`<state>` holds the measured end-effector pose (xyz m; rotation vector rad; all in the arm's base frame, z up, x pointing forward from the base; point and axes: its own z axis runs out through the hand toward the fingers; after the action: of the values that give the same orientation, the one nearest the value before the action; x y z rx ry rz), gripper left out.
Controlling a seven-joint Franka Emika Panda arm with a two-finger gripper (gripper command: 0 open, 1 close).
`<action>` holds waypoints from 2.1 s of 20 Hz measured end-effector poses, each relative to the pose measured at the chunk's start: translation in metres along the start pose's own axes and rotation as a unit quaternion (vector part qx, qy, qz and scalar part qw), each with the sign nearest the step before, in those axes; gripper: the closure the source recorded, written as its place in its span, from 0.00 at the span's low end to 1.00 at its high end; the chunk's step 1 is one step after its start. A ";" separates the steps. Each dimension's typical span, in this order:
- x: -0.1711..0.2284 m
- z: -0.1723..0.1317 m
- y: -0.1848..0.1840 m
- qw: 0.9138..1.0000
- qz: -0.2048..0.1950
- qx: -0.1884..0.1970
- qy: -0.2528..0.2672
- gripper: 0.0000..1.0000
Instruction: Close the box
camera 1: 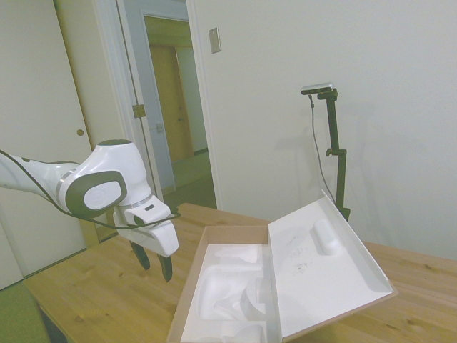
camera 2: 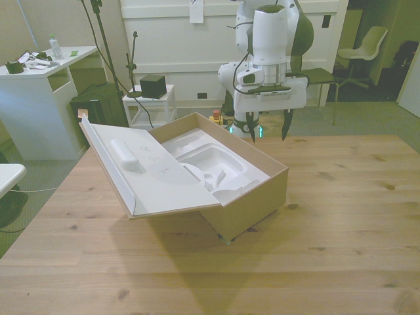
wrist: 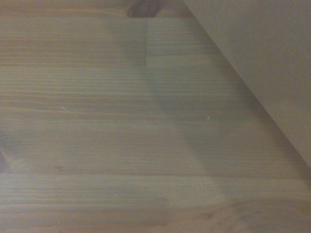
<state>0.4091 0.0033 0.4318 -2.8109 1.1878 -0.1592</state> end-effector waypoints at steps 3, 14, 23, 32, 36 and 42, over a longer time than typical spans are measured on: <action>0.000 -0.001 0.000 1.000 0.007 0.000 0.000 0.00; 0.006 -0.115 0.050 0.992 0.058 0.087 0.075 0.00; 0.118 -0.220 0.164 0.959 0.195 0.158 0.131 0.00; 0.251 -0.238 0.242 0.930 0.294 0.155 0.155 0.00; 0.303 -0.230 0.249 0.926 0.313 0.128 0.166 0.00; 0.361 -0.212 0.239 0.925 0.325 0.084 0.180 0.00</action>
<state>0.4624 -0.4305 0.6361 -2.1460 1.9970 -0.7024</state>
